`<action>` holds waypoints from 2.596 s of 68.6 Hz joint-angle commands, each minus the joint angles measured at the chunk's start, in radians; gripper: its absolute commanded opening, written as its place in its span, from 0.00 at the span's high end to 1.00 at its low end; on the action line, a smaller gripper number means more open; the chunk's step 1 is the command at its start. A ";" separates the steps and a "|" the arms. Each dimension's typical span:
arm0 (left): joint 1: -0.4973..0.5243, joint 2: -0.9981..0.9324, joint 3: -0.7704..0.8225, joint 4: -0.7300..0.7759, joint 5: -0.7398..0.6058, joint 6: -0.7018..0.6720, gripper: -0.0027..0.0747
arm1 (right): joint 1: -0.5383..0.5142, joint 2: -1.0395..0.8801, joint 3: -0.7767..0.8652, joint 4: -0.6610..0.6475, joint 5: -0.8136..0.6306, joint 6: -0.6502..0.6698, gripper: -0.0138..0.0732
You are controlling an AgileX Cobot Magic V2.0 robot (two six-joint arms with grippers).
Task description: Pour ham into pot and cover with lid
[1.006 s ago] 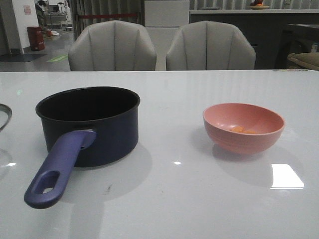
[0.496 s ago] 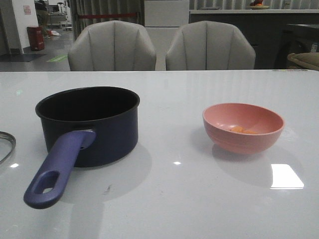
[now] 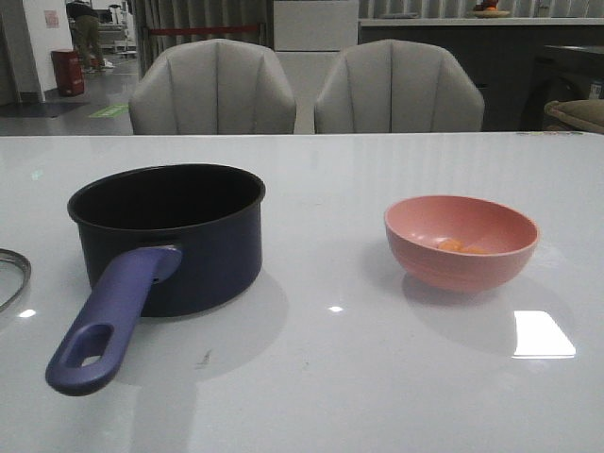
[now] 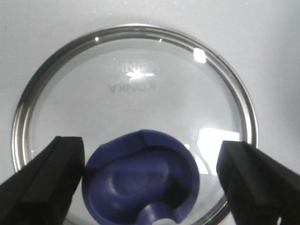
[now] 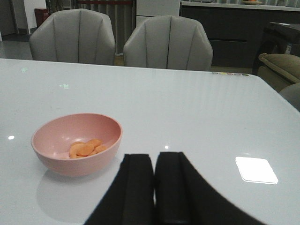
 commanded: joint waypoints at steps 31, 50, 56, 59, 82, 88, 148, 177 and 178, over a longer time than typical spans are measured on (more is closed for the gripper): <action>-0.064 -0.514 0.105 -0.029 -0.207 0.013 0.18 | -0.005 -0.021 -0.006 -0.011 -0.080 -0.005 0.65; -0.195 -0.855 0.360 0.015 -0.417 0.013 0.18 | -0.005 -0.021 -0.006 -0.011 -0.080 -0.005 0.65; -0.236 -0.969 0.443 0.015 -0.475 0.013 0.18 | -0.005 -0.021 -0.006 -0.011 -0.080 -0.005 0.65; -0.256 -1.025 0.480 0.015 -0.506 0.013 0.18 | -0.005 -0.021 -0.006 -0.011 -0.080 -0.005 0.65; -0.375 -1.431 0.731 0.008 -0.573 0.013 0.18 | -0.005 -0.021 -0.006 -0.011 -0.080 -0.005 0.65; -0.393 -1.518 0.781 -0.011 -0.570 0.013 0.18 | -0.005 -0.021 -0.006 -0.011 -0.080 -0.005 0.65; -0.423 -1.674 0.868 -0.050 -0.575 0.013 0.18 | -0.004 0.359 -0.377 -0.011 0.090 0.016 0.65; -0.423 -1.674 0.868 -0.050 -0.583 0.013 0.18 | -0.004 0.605 -0.455 0.065 0.090 0.019 0.46; -0.423 -1.674 0.868 -0.050 -0.583 0.013 0.18 | -0.004 0.613 -0.459 0.067 0.090 0.019 0.46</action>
